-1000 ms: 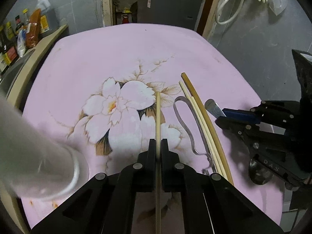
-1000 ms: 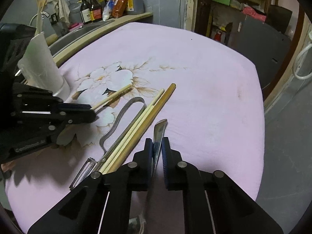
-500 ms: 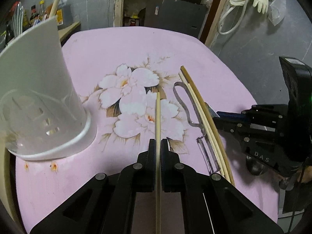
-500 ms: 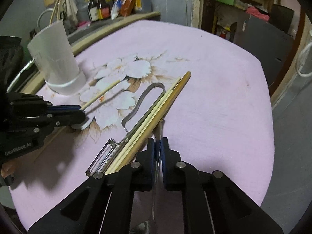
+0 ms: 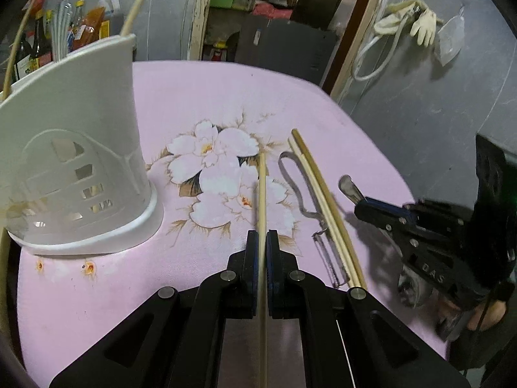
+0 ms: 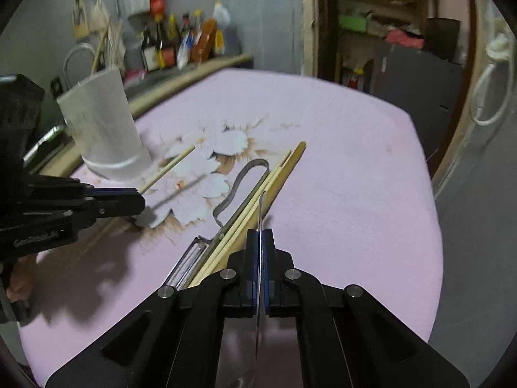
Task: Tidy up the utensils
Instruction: 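Lift the chopstick with the left tool while the right tool lifts the knife toward the caddy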
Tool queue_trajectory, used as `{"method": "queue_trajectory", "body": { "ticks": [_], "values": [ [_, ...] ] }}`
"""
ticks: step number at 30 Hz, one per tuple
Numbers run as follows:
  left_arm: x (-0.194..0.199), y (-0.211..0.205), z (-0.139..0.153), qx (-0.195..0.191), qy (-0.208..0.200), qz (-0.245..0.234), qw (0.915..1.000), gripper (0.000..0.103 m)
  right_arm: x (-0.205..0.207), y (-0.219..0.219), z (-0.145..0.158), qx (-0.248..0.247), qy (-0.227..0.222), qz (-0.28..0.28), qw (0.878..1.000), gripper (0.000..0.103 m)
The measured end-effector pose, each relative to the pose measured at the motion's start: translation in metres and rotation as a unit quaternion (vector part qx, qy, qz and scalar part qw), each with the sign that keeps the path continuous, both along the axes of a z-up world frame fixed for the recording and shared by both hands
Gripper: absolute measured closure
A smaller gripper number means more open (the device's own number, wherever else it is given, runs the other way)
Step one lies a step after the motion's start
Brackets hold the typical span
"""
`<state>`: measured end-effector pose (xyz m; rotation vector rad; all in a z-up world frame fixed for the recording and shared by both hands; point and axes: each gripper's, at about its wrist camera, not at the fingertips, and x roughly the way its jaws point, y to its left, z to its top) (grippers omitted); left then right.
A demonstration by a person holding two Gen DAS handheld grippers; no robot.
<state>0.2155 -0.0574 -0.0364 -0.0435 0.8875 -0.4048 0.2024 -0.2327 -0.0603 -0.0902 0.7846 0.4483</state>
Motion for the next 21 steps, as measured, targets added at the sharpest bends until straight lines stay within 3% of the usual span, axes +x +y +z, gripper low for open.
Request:
{"method": "queue_trajectory", "body": {
  "ticks": [3,5,12,16,21],
  "values": [
    [-0.008,0.002,0.007,-0.019,-0.025,0.001,0.9995,0.101,-0.016,0.0,0.011,0.008,-0.045,-0.01,0.999,0.103],
    [-0.013,0.005,0.012,-0.035,-0.048,0.005,0.9982,0.101,-0.033,0.001,0.023,0.004,-0.098,-0.017,0.995,0.103],
    [-0.03,0.018,0.035,-0.085,-0.152,0.03,0.9843,0.101,-0.073,0.018,0.042,-0.003,-0.248,-0.034,0.968,0.103],
    [-0.041,0.027,0.047,-0.111,-0.199,0.045,0.9728,0.101,-0.078,0.026,0.051,0.007,-0.299,-0.042,0.953,0.103],
    [-0.046,0.041,0.061,-0.124,-0.241,0.061,0.9607,0.1,-0.077,0.036,0.065,0.013,-0.325,-0.036,0.945,0.103]
  ]
}}
